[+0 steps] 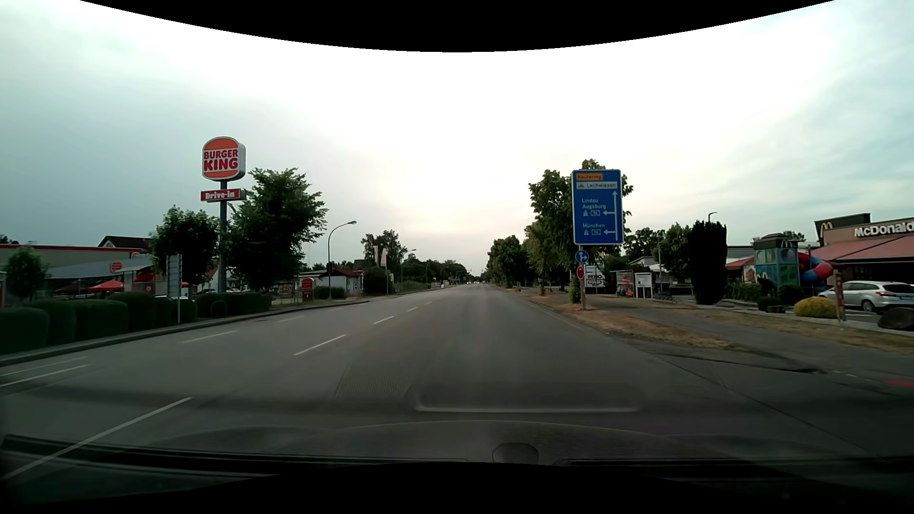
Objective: Follow the waypoints while adhering to traffic rules and regulations
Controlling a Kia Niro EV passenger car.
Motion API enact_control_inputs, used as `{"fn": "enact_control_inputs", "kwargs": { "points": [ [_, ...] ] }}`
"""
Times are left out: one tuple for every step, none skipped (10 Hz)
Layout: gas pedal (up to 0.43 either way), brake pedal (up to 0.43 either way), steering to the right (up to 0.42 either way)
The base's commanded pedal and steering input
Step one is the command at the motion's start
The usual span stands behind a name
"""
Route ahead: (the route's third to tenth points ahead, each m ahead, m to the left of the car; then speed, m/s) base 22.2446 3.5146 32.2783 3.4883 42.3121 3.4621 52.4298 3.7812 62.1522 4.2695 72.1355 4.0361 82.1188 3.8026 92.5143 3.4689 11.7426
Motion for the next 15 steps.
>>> {"fn": "enact_control_inputs", "kwargs": {
  "points": [
    [0.358,0.006,0.006],
    [0.358,0.006,0.007],
    [0.350,0.006,0.006],
    [0.339,0.006,0.006],
    [0.331,0.006,0.004],
    [0.331,0.006,0.001],
    [0.311,0.006,-0.001],
    [0.311,0.006,-0.001],
    [0.287,0.006,-0.002],
    [0.260,0.006,-0.005],
    [0.240,0.006,-0.009],
    [0.228,0.006,-0.012],
    [0.220,0.006,-0.013],
    [0.209,0.006,-0.014],
    [0.197,0.006,-0.017]
  ]
}}
